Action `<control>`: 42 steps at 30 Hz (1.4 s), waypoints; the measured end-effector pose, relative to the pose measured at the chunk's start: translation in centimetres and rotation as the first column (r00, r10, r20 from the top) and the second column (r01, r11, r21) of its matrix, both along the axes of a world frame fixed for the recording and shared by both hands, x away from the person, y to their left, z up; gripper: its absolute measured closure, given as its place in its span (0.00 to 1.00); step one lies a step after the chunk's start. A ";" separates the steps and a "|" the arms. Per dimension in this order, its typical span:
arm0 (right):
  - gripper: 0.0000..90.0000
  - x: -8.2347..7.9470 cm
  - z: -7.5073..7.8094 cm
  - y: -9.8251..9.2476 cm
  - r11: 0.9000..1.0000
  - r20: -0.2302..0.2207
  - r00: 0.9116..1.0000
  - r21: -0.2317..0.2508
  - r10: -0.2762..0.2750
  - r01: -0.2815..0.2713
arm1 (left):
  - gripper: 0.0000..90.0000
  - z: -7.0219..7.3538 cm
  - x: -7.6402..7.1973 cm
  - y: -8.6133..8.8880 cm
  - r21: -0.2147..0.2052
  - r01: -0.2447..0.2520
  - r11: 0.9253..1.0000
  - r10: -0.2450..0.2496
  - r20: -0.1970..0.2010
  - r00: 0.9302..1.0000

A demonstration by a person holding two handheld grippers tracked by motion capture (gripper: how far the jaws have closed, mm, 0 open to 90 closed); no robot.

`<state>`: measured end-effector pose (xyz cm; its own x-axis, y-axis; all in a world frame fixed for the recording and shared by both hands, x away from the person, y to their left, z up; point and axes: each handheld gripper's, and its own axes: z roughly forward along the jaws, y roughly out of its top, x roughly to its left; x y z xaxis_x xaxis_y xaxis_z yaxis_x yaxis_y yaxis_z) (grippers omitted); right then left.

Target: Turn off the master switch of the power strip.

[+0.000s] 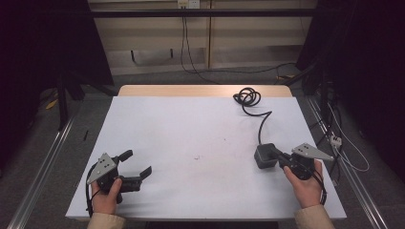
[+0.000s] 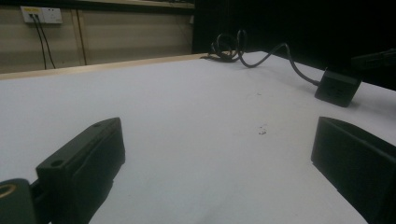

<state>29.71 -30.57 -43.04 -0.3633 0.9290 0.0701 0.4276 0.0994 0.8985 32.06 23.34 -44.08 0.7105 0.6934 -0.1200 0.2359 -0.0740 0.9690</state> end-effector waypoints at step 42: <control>0.73 0.2 0.2 1.1 0.995 0.027 0.997 0.069 0.065 -0.067 | 0.03 0.1 0.0 0.2 -0.005 -0.002 1.000 0.002 0.001 1.000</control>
<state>29.89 -29.49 -42.85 -0.4263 0.8961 0.1239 0.3995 0.0635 0.9145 32.05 23.50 -44.00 0.7093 0.6941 -0.1226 0.2352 -0.0690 0.9695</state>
